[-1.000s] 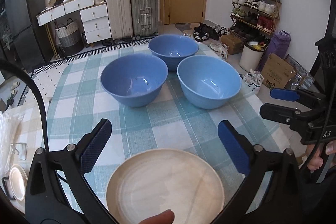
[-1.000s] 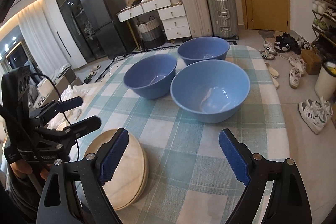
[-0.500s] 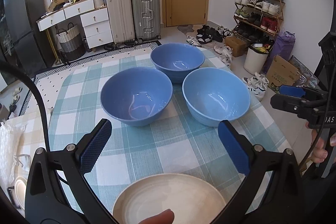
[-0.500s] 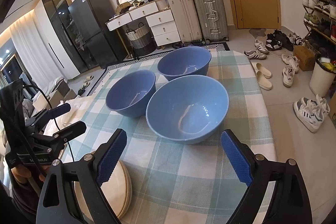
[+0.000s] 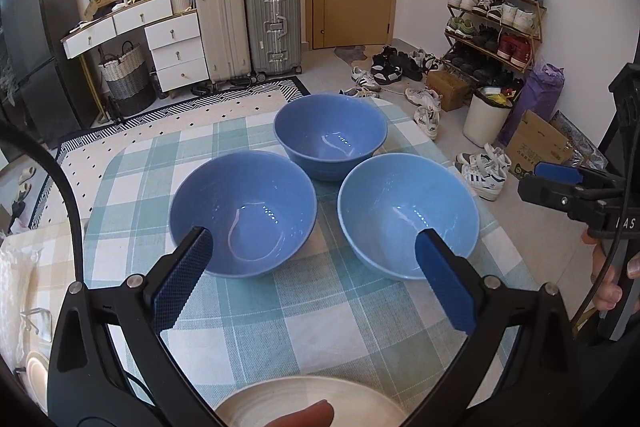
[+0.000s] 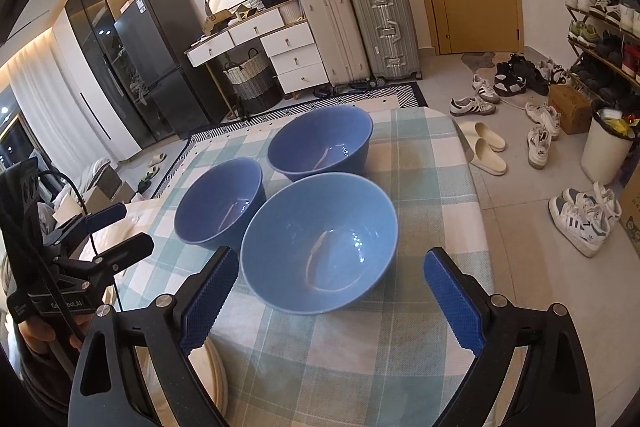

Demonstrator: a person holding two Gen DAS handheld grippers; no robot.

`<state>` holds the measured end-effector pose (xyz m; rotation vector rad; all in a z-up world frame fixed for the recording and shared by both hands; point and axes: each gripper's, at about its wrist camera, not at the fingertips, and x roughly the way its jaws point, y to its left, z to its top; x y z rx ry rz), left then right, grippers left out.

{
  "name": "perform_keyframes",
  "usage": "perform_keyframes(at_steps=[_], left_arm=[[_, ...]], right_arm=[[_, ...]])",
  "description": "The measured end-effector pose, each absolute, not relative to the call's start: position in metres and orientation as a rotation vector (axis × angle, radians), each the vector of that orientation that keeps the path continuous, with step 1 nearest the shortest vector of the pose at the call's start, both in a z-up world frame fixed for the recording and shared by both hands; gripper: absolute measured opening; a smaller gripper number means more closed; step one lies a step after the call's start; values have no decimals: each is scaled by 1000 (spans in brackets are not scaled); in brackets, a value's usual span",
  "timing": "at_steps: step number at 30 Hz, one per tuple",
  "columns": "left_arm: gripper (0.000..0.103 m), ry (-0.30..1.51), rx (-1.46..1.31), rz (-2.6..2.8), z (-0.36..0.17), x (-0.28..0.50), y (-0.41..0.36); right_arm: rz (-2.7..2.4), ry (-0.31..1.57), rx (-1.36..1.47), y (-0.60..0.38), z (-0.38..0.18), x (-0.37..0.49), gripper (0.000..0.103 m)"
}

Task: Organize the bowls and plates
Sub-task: 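Move both grippers toward the blue bowls on the checked table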

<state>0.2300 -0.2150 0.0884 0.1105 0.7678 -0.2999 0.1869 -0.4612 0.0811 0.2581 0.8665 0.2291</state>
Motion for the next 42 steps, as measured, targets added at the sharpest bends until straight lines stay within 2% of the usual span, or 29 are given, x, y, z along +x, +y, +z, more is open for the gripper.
perform_keyframes(at_steps=[14, 32, 39, 42], left_arm=[[100, 830, 97, -368, 63, 275, -249], [91, 920, 89, -434, 0, 307, -278], [78, 973, 70, -448, -25, 322, -288], [76, 994, 66, -453, -33, 329, -291]], right_arm=[[215, 923, 258, -478, 69, 224, 95], [217, 1006, 229, -474, 18, 245, 95], [226, 1033, 220, -474, 3, 253, 95], [231, 1042, 227, -475, -2, 256, 95]])
